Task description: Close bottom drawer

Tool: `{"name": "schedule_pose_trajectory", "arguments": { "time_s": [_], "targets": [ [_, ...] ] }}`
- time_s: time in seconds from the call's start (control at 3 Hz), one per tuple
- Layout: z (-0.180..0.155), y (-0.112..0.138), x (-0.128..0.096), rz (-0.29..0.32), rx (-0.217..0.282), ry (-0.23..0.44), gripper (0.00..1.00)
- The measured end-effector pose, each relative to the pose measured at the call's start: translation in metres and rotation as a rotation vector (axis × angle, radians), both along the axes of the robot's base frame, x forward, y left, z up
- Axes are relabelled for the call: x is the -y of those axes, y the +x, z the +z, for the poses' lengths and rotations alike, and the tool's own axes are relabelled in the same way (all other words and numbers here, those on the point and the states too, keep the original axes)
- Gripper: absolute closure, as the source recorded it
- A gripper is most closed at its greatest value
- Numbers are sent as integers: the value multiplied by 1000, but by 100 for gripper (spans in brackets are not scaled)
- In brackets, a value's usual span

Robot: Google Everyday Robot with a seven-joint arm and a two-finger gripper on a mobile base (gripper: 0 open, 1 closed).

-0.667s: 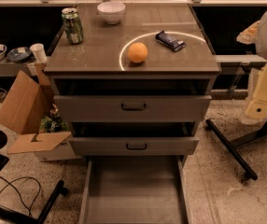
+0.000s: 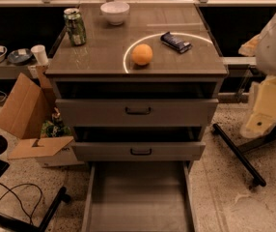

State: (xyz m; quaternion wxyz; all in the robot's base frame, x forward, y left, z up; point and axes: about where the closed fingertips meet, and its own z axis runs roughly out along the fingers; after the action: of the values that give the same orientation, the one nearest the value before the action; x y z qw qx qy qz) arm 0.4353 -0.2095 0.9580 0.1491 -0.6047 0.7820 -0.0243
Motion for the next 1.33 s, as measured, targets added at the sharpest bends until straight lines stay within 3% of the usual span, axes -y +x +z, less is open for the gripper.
{"name": "schedule_pose_trajectory", "arguments": {
  "time_s": [0.33, 0.67, 1.0, 1.33],
  "targets": [
    [-67, -20, -10, -33, -37, 45, 0],
    [-145, -32, -2, -62, -59, 37, 0],
    [-226, -42, 12, -26, -126, -30, 10],
    [-303, -52, 22, -13, -175, -90, 8]
  ]
}}
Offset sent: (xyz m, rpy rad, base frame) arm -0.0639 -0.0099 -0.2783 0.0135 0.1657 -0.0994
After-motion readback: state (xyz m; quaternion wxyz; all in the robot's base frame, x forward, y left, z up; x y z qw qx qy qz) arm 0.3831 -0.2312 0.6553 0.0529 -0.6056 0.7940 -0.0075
